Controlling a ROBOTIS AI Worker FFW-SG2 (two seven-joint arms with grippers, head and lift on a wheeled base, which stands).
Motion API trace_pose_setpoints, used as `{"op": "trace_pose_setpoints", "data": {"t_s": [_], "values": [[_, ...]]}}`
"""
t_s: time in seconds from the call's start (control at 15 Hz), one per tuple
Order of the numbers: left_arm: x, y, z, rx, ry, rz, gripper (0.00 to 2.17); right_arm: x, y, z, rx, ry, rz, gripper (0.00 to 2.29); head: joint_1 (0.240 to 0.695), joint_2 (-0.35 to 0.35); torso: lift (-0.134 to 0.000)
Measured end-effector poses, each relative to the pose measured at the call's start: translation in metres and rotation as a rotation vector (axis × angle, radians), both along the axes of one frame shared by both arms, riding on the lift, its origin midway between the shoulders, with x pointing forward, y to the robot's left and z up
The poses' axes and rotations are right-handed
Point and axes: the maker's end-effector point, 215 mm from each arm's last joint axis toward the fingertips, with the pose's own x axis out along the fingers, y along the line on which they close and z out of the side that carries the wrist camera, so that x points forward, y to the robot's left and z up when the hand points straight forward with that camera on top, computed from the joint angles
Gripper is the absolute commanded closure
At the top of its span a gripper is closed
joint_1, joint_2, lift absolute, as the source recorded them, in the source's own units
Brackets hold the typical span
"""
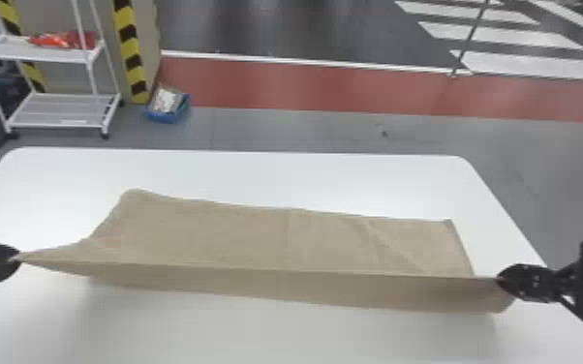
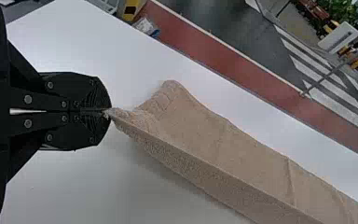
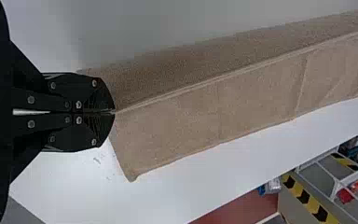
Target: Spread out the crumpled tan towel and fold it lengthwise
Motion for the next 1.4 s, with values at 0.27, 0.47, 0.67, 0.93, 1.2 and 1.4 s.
{"op": "trace_pose_setpoints", "data": {"t_s": [0.27,0.47,0.67,0.93,1.2,1.4], "values": [[0.012,-0.021,0.004,0.018,0.009,-0.054,2.09,0.021,-0.012,0.009,0.042,-0.021,-0.058,2.08,0.695,-0.165,-0.124],[0.035,-0.045,0.002,0.08,0.018,-0.11,2.09,0.038,-0.031,0.016,0.072,-0.025,-0.126,2.08,0.695,-0.216,-0.124],[0.062,-0.074,-0.006,0.122,0.045,-0.168,2.09,0.053,-0.043,0.011,0.079,-0.005,-0.174,2.08,0.695,-0.248,-0.124],[0.084,-0.106,-0.006,0.146,0.05,-0.219,2.09,0.07,-0.072,0.021,0.079,-0.006,-0.238,2.08,0.695,-0.301,-0.124],[0.077,-0.129,-0.009,0.145,0.059,-0.258,2.09,0.076,-0.1,0.03,0.101,-0.018,-0.308,2.08,0.695,-0.35,-0.124],[0.085,-0.137,-0.008,0.147,0.055,-0.268,2.09,0.087,-0.1,0.03,0.119,-0.013,-0.318,2.08,0.695,-0.35,-0.124]]}}
